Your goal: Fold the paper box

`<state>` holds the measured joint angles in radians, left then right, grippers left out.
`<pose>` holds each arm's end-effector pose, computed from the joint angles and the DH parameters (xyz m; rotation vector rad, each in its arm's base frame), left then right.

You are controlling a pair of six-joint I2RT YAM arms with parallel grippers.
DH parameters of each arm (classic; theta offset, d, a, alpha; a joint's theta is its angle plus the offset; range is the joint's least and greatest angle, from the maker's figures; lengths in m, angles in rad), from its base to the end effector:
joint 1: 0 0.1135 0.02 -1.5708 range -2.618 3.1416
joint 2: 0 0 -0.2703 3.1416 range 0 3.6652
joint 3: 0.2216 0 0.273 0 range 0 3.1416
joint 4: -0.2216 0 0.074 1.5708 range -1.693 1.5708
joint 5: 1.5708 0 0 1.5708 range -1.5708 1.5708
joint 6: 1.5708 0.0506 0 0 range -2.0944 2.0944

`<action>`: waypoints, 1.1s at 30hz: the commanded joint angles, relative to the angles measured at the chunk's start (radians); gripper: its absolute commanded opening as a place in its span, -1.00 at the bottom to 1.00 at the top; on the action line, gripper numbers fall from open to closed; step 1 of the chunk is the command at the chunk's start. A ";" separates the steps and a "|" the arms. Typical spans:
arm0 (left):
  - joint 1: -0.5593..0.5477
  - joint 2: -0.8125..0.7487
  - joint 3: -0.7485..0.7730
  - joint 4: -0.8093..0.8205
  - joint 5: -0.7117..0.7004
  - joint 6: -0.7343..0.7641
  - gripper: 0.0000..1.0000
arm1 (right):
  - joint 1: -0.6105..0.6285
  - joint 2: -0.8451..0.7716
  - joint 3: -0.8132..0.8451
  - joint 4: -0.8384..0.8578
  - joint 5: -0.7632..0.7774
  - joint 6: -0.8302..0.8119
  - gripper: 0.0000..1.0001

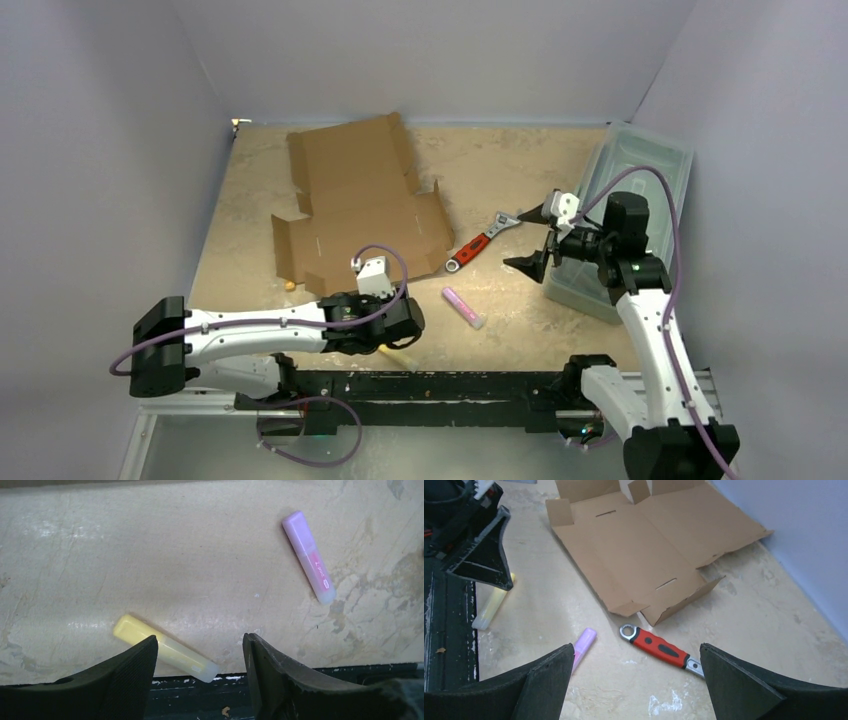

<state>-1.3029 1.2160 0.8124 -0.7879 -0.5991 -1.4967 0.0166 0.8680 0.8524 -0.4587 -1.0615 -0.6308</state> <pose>0.0904 -0.2214 0.2100 -0.3848 2.4451 -0.3375 0.1995 0.0475 0.3305 -1.1418 1.4476 0.6506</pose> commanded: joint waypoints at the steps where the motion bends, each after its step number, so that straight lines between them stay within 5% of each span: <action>1: 0.001 -0.007 0.033 0.109 0.059 0.208 0.25 | -0.013 0.040 -0.014 -0.014 -0.010 -0.039 0.97; 17: -0.010 -0.324 -0.187 0.450 0.141 0.520 0.44 | -0.058 -0.042 -0.031 0.011 -0.099 0.009 0.98; 27: -0.010 -0.421 -0.212 0.434 0.068 0.536 0.51 | -0.064 -0.038 -0.041 0.001 -0.123 -0.021 0.98; 33: -0.010 -0.388 -0.165 0.288 0.023 0.553 0.52 | -0.066 -0.047 -0.063 0.078 -0.086 0.064 0.98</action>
<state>-1.3060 0.8177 0.6090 -0.4072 -0.5133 -0.9722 -0.0425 0.8310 0.8043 -0.4480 -1.1610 -0.6235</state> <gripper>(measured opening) 0.757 0.987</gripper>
